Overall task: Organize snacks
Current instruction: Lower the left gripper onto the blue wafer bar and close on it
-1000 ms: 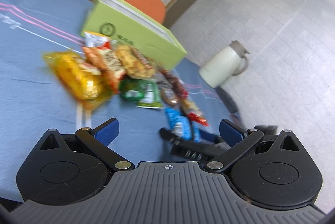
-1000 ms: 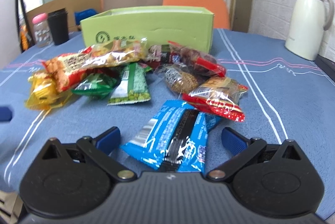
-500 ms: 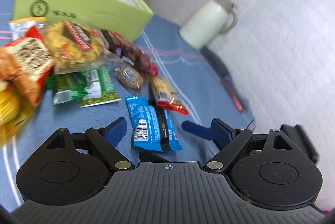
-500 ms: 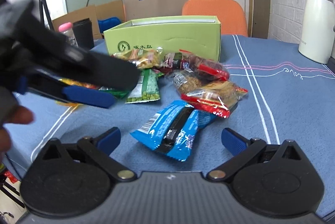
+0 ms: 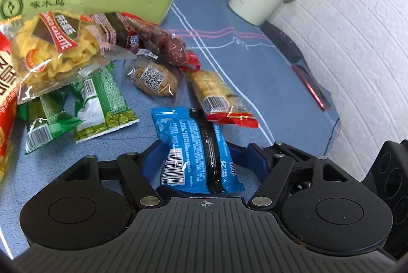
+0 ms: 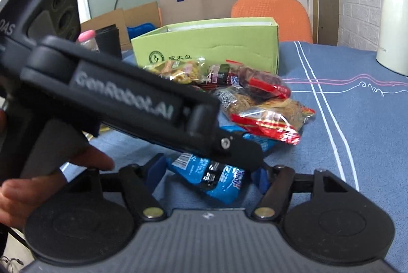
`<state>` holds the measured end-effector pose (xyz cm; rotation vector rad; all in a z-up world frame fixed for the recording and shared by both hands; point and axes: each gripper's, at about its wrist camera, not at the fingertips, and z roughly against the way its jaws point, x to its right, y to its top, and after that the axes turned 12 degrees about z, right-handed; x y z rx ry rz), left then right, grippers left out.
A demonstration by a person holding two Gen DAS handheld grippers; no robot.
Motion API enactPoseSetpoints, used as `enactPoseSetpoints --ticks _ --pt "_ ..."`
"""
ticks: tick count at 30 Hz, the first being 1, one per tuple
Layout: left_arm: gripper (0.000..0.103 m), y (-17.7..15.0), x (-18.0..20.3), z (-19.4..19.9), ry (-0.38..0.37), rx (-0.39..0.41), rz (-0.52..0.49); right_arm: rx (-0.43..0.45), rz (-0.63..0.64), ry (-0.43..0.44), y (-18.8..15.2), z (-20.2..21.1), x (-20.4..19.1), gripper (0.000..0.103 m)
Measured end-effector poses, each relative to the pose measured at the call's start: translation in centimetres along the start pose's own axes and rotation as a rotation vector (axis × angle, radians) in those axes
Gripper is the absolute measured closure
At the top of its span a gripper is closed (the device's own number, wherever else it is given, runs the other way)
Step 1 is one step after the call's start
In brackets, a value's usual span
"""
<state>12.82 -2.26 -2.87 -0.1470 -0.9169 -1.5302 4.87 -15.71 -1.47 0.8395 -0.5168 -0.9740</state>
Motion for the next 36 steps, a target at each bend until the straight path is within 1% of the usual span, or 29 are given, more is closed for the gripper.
enactPoseSetpoints --ticks 3,6,7,9,14,18,21,22,23,24,25,26,28,29,32,34,36 --pt "0.051 -0.7 -0.1 0.7 0.023 0.009 0.005 0.009 0.002 0.011 -0.1 0.3 -0.4 0.031" --pt "0.050 -1.9 -0.3 2.2 0.063 0.023 0.013 0.019 0.013 0.074 -0.1 0.7 -1.3 0.028" --pt "0.050 -2.1 -0.5 2.6 0.059 0.020 0.015 0.027 0.027 0.093 -0.2 0.7 -1.6 0.024" --pt "0.047 -2.1 -1.2 3.0 0.044 0.012 0.056 0.026 0.038 0.111 -0.2 0.5 -1.8 0.025" --pt "0.047 -1.5 -2.4 3.5 0.049 0.030 0.100 0.013 0.011 0.083 -0.3 0.9 -0.7 0.024" --pt "0.047 -1.4 -1.6 3.1 0.067 0.033 0.073 0.014 0.033 0.068 -0.1 0.8 -0.9 0.024" --pt "0.047 -1.5 -1.3 2.6 0.050 0.036 0.071 0.010 0.042 0.062 0.0 0.3 -0.8 0.023" --pt "0.048 -1.5 -1.2 2.5 0.053 0.039 0.065 0.002 0.033 0.069 -0.1 0.0 -0.7 0.021" --pt "0.050 -1.5 -1.2 2.5 0.056 0.045 0.062 0.008 0.039 0.066 -0.1 0.0 -0.9 0.023" --pt "0.060 -1.5 -1.3 2.5 0.061 0.054 0.069 0.008 0.046 0.064 -0.1 0.1 -1.0 0.028" --pt "0.063 -1.6 -1.4 2.5 0.068 0.064 0.078 0.015 0.045 0.084 -0.1 0.2 -1.2 0.029" --pt "0.070 -1.7 -1.4 2.6 0.075 0.071 0.078 0.020 0.037 0.091 -0.1 0.3 -1.4 0.029" --pt "0.070 -2.1 -1.7 3.1 0.075 0.076 0.093 0.025 0.065 0.063 -0.1 0.7 -2.2 0.034" --pt "0.071 -2.3 -1.9 3.6 0.071 0.078 0.113 0.030 0.064 0.063 -0.1 1.0 -2.3 0.037" --pt "0.071 -2.3 -1.8 5.4 0.047 0.106 0.132 0.069 0.040 0.081 0.6 2.2 -2.3 0.038" --pt "0.071 -1.3 -1.3 6.5 0.044 0.140 0.132 0.110 0.070 0.069 1.8 2.7 -2.5 0.038" --pt "0.071 0.5 -0.9 7.1 0.051 0.177 0.132 0.142 0.098 0.056 3.5 2.3 -2.4 0.038"
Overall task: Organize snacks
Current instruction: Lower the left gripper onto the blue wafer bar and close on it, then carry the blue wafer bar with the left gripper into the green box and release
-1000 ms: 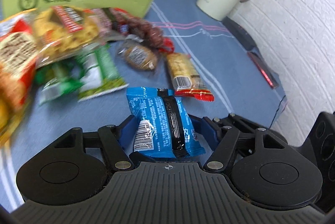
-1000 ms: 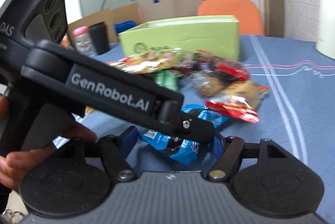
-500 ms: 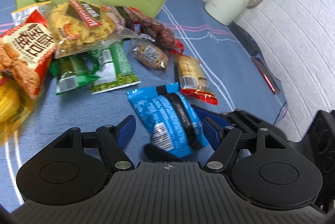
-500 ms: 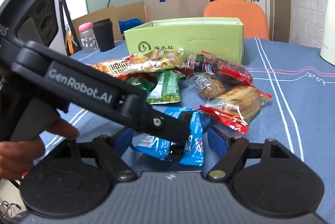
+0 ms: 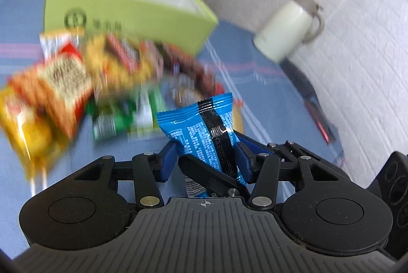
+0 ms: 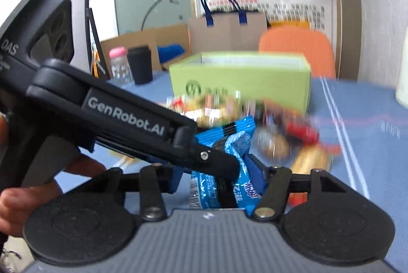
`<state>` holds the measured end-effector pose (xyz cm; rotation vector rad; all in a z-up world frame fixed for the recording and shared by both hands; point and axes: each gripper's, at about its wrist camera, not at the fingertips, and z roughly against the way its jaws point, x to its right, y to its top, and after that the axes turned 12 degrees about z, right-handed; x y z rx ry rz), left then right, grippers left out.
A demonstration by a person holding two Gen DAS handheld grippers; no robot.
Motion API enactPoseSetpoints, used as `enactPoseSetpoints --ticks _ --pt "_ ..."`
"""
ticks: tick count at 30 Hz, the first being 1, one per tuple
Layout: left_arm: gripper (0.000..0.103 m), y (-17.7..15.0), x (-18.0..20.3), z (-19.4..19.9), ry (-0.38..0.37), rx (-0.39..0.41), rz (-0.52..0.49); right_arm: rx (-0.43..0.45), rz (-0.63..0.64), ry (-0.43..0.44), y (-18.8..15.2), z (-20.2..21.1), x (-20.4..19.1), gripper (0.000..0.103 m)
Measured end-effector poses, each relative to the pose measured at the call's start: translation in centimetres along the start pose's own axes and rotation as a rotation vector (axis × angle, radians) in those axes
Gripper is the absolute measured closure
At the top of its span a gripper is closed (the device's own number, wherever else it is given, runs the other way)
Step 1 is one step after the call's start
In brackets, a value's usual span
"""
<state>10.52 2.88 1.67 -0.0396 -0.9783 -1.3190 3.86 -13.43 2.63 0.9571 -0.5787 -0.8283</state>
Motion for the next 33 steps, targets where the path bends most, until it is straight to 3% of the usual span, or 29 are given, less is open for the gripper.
enactPoseSetpoints --ticks 6,9,13,16,20,22,23,28,30,33 --pt "0.070 9.5 3.0 0.1 -0.025 0.123 -0.038 0.107 0.110 -0.040 7.0 -3.5 3.9 0.037" --pt "0.070 14.9 4.4 -1.4 0.010 0.167 -0.076 0.134 0.140 -0.051 10.7 -6.9 7.2 0.037" --pt "0.069 20.0 4.5 -5.7 0.085 0.147 -0.059 0.104 0.091 -0.014 13.4 -12.4 11.7 0.037" --pt "0.070 22.1 2.8 -9.5 0.099 0.095 -0.005 0.043 0.061 0.011 13.4 -16.2 14.1 0.038" --pt "0.071 23.8 1.1 -13.0 0.094 0.067 0.040 -0.008 0.048 0.018 12.8 -19.9 16.1 0.036" --pt "0.065 24.4 0.8 -13.4 0.074 0.070 0.048 -0.010 0.043 0.010 12.7 -20.8 16.8 0.030" --pt "0.058 24.6 0.7 -13.2 0.069 0.083 0.050 -0.005 0.037 0.000 12.5 -20.8 17.2 0.026" --pt "0.052 23.5 1.7 -9.9 0.076 0.165 -0.009 0.095 -0.036 -0.017 12.1 -17.2 19.0 0.018" --pt "0.047 21.8 2.0 -8.4 0.049 0.158 -0.039 0.126 -0.048 -0.033 11.3 -14.8 19.1 0.007" --pt "0.043 18.3 2.2 -6.4 -0.033 0.116 -0.072 0.117 -0.055 -0.052 8.9 -11.3 18.7 0.008"
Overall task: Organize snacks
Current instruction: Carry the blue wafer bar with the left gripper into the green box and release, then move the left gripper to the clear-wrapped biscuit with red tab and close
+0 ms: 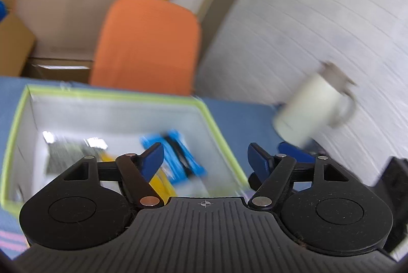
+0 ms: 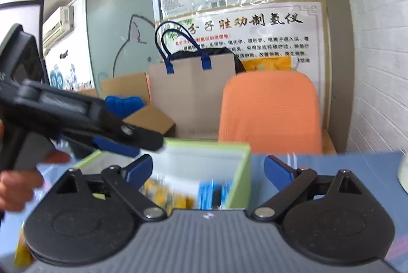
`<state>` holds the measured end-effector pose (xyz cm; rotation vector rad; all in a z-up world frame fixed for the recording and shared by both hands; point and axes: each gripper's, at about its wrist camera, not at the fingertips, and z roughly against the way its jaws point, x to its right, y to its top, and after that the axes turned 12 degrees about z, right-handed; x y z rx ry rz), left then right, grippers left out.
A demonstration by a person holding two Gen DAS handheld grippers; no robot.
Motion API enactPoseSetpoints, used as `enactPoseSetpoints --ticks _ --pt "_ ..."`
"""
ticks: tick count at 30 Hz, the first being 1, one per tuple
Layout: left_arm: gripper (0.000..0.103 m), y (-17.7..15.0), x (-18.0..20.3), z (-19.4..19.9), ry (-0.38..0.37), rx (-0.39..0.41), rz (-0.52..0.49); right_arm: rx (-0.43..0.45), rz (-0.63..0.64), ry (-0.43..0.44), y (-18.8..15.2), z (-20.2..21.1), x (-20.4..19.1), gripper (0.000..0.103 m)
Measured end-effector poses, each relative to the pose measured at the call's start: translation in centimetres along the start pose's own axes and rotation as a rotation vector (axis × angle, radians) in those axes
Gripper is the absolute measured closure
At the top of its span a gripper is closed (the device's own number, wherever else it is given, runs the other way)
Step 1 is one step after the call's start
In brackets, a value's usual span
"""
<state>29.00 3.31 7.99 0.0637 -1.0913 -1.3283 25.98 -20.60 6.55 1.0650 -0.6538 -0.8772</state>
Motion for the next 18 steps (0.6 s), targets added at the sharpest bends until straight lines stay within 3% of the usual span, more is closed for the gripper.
enactPoseSetpoints --ticks 3,10,15,18 --pt "0.043 -3.8 0.7 1.3 -0.073 -0.065 -0.019 -0.063 -0.018 0.000 -3.1 3.6 -1.1 0.008" --pt "0.047 -12.9 2.3 1.8 -0.141 -0.223 -0.026 -0.198 -0.074 -0.051 -9.9 10.1 -6.1 0.008" --pt "0.052 -15.4 3.4 -0.2 -0.118 -0.301 -0.013 -0.219 -0.080 -0.043 -11.1 10.5 -8.8 0.008" --pt "0.052 -16.0 3.9 -0.9 -0.074 -0.310 -0.044 -0.234 -0.048 -0.066 -11.3 10.0 -9.6 0.017"
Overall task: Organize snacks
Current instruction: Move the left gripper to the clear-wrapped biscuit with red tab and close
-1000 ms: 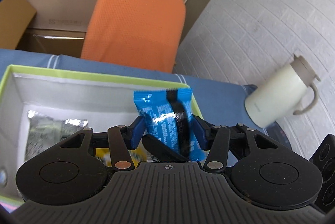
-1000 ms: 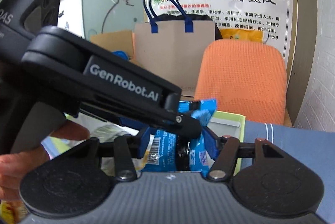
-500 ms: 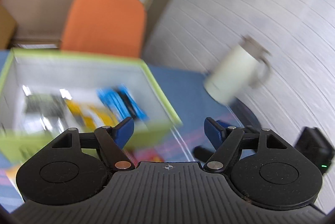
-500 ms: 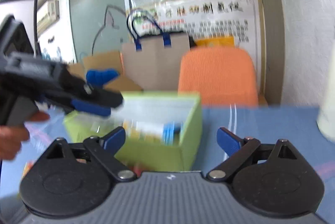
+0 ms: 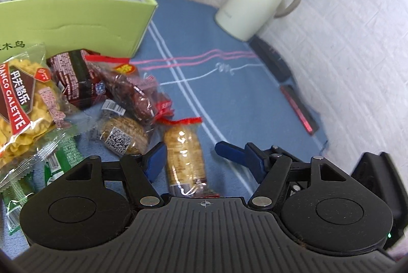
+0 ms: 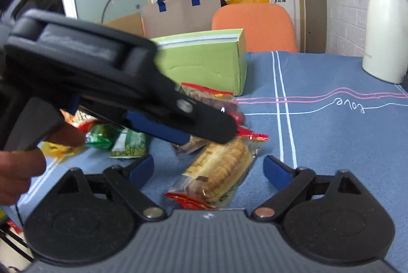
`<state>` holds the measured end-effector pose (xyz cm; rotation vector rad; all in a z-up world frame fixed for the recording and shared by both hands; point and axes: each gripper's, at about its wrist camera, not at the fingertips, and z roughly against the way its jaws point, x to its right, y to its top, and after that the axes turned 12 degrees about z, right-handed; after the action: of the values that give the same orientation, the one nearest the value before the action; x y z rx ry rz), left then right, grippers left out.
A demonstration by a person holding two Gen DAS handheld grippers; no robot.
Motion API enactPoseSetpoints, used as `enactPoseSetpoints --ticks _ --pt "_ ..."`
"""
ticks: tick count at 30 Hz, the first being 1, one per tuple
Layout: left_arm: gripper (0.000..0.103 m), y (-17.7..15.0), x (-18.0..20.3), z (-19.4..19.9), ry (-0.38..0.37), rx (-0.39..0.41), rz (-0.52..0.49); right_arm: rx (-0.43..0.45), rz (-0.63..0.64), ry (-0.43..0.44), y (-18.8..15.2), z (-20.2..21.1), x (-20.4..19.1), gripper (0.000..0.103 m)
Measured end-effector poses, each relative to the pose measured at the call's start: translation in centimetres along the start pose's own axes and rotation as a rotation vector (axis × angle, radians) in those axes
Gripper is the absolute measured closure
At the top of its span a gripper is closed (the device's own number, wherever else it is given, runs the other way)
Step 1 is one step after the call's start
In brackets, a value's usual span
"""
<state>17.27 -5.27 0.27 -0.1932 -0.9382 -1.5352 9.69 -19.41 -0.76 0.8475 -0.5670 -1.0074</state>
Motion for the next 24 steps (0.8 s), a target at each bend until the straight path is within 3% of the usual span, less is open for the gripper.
enactPoseSetpoints --ticks 2,5,12,16,20,24 --pt "0.052 0.0 0.1 -0.7 0.020 -0.009 -0.012 -0.023 0.003 0.008 -0.4 -0.3 -0.2 0.028" --pt "0.052 0.2 -0.1 -1.5 0.035 -0.020 -0.006 -0.032 0.007 0.000 -0.9 -0.4 -0.4 0.033" --pt "0.064 -0.1 0.3 -3.1 0.041 -0.066 -0.011 -0.036 0.031 -0.041 -0.9 -0.6 -0.6 0.031" --pt "0.063 -0.8 0.3 -2.4 0.015 -0.075 -0.012 -0.040 0.029 -0.022 -1.2 0.3 -0.5 0.029" --pt "0.062 -0.3 0.3 -2.5 0.106 -0.024 -0.015 -0.041 0.027 -0.054 -1.3 0.7 0.0 0.029" --pt "0.063 -0.5 0.4 -2.9 0.108 -0.030 -0.012 -0.037 0.016 -0.053 -1.6 0.9 -0.2 0.028"
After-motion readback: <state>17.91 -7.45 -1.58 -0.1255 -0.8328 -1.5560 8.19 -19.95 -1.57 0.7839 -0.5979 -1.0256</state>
